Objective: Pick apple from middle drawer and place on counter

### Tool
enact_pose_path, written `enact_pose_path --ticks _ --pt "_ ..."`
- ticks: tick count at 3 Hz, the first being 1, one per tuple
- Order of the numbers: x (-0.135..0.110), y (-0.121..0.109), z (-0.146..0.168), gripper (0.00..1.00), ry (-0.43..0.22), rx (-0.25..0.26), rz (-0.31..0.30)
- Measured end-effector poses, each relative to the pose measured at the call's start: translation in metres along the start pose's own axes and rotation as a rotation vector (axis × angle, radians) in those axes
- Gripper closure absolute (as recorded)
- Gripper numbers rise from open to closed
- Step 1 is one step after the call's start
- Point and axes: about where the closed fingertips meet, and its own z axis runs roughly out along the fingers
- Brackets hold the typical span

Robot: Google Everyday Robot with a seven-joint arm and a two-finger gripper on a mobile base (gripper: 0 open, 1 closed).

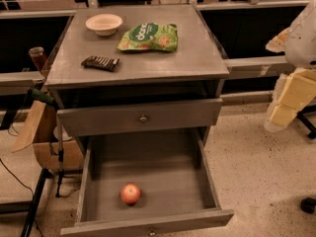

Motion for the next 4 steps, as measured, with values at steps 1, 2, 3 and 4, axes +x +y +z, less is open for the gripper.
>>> enact_pose_path --ticks 1,2,3,4 --pt "-0.013 0.001 0.033 0.00 -0.019 -0.008 0.059" --pt "-0.040 0.014 0.111 0.00 -0.050 -0.067 0.178" --pt "-0.074 0.035 0.200 0.00 -0.055 -0.169 0.291" --pt "-0.076 0.036 0.208 0.00 -0.051 -0.174 0.374"
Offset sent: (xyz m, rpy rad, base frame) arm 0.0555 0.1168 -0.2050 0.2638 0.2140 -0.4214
